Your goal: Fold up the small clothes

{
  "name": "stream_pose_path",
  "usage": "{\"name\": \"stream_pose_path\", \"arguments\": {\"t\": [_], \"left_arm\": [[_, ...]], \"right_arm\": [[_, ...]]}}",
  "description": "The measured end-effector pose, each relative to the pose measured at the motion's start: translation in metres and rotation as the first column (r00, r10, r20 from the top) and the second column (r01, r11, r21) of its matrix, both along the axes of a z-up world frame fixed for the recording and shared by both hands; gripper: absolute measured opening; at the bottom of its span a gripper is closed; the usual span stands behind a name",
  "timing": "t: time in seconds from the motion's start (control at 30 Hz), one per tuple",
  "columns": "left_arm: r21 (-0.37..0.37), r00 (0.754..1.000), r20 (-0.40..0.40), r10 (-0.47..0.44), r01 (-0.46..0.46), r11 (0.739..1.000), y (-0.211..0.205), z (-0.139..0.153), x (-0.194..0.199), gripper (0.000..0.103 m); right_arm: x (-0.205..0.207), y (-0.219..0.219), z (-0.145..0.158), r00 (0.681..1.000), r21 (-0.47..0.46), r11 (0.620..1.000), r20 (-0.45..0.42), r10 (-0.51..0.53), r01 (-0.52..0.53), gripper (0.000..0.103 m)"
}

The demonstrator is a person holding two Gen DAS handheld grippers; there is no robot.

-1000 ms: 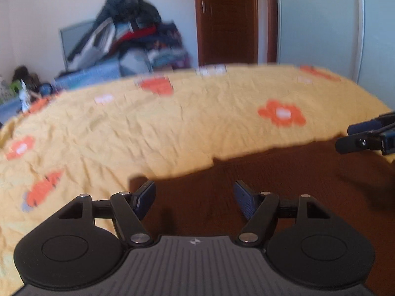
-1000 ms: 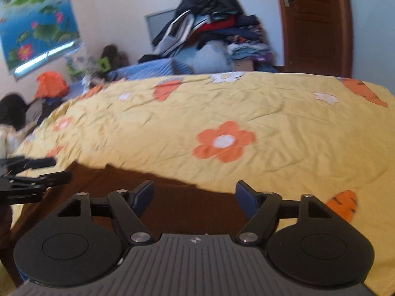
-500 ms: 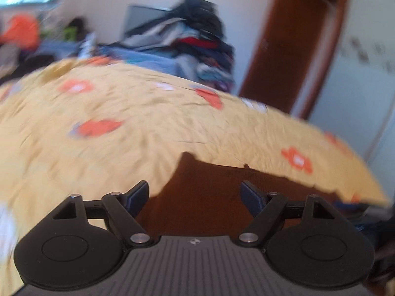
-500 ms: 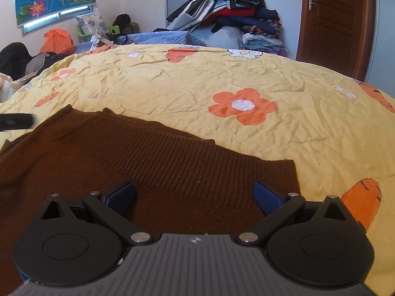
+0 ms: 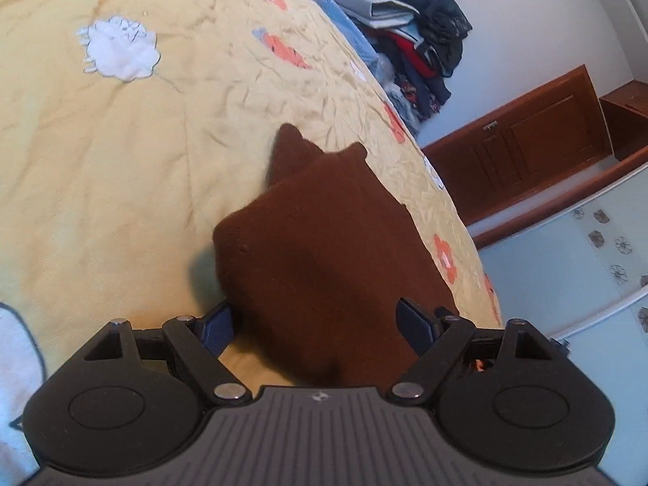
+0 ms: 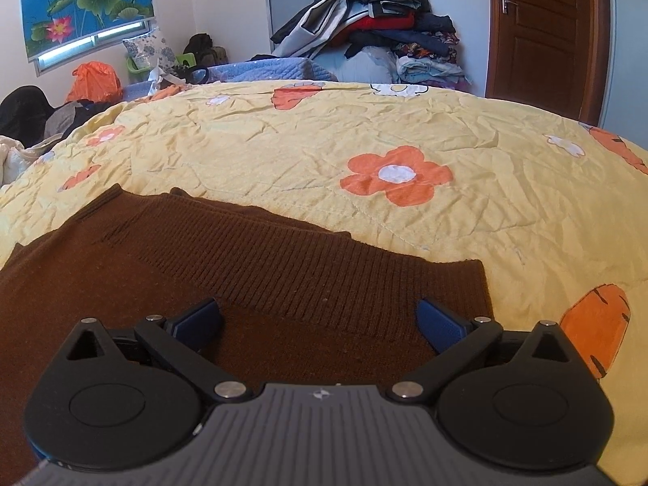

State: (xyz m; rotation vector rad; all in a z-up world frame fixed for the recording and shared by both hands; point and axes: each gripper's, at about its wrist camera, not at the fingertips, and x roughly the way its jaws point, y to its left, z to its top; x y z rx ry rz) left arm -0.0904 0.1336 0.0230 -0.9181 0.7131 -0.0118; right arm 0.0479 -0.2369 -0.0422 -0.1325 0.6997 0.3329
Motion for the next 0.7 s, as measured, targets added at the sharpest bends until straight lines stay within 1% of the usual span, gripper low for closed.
{"name": "stream_pose_path", "arguments": {"t": [0.07, 0.1, 0.13, 0.17, 0.23, 0.33, 0.37, 0.4, 0.43, 0.5, 0.53, 0.6, 0.67, 0.7], "left_arm": [[-0.013, 0.999, -0.025, 0.041, -0.041, 0.999, 0.0, -0.002, 0.006, 0.064], [-0.03, 0.997, -0.049, 0.059, -0.06, 0.998, 0.003, -0.005, 0.009, 0.044], [-0.046, 0.993, -0.079, 0.086, -0.09, 0.995, 0.007, -0.008, 0.011, 0.029], [-0.059, 0.988, -0.102, 0.112, -0.119, 0.991, 0.01, -0.011, 0.013, 0.026], [-0.091, 0.982, -0.123, 0.146, -0.157, 0.983, 0.013, -0.012, 0.013, 0.025], [-0.116, 0.983, -0.131, 0.126, -0.141, 0.983, 0.012, -0.01, 0.008, 0.026], [-0.142, 0.982, -0.14, 0.123, -0.143, 0.979, 0.013, -0.011, 0.005, 0.026], [-0.176, 0.98, -0.158, 0.121, -0.149, 0.973, 0.016, -0.014, 0.002, 0.032], [-0.213, 0.976, -0.178, 0.123, -0.16, 0.964, 0.019, -0.017, -0.002, 0.04], [-0.291, 0.974, -0.179, 0.142, -0.19, 0.937, 0.023, -0.022, -0.014, 0.05], [-0.297, 0.973, -0.178, 0.144, -0.193, 0.935, 0.023, -0.022, -0.017, 0.053], [-0.277, 0.975, -0.164, 0.152, -0.193, 0.941, 0.021, -0.02, -0.014, 0.054], [-0.264, 0.975, -0.132, 0.179, -0.208, 0.942, 0.019, -0.022, -0.005, 0.054], [-0.25, 0.978, -0.098, 0.185, -0.204, 0.947, 0.018, -0.022, 0.004, 0.054]], "right_arm": [[-0.001, -0.001, 0.001, 1.0, 0.011, 1.0, 0.001, -0.004, 0.004, 0.103], [-0.001, -0.002, 0.001, 1.0, 0.017, 1.0, 0.002, -0.007, 0.007, 0.103], [-0.002, -0.003, 0.001, 1.0, 0.023, 1.0, 0.003, -0.01, 0.01, 0.103], [-0.002, -0.004, 0.001, 1.0, 0.028, 1.0, 0.003, -0.011, 0.011, 0.103], [-0.003, -0.005, 0.001, 1.0, 0.039, 0.999, 0.003, -0.012, 0.012, 0.103], [-0.003, -0.007, 0.002, 1.0, 0.052, 0.999, 0.002, -0.012, 0.012, 0.103], [-0.003, -0.007, 0.002, 1.0, 0.055, 0.998, 0.002, -0.012, 0.012, 0.103], [-0.003, -0.007, 0.002, 1.0, 0.057, 0.998, 0.002, -0.012, 0.012, 0.103], [-0.003, -0.007, 0.002, 1.0, 0.059, 0.998, 0.002, -0.012, 0.012, 0.103], [-0.003, -0.007, 0.002, 1.0, 0.062, 0.998, 0.002, -0.013, 0.013, 0.103], [-0.003, -0.007, 0.002, 1.0, 0.063, 0.998, 0.002, -0.013, 0.013, 0.103], [-0.003, -0.007, 0.002, 1.0, 0.064, 0.998, 0.002, -0.014, 0.013, 0.103], [-0.003, -0.007, 0.002, 1.0, 0.064, 0.998, 0.002, -0.014, 0.014, 0.103], [-0.003, -0.007, 0.002, 1.0, 0.064, 0.998, 0.002, -0.014, 0.013, 0.103]]}}
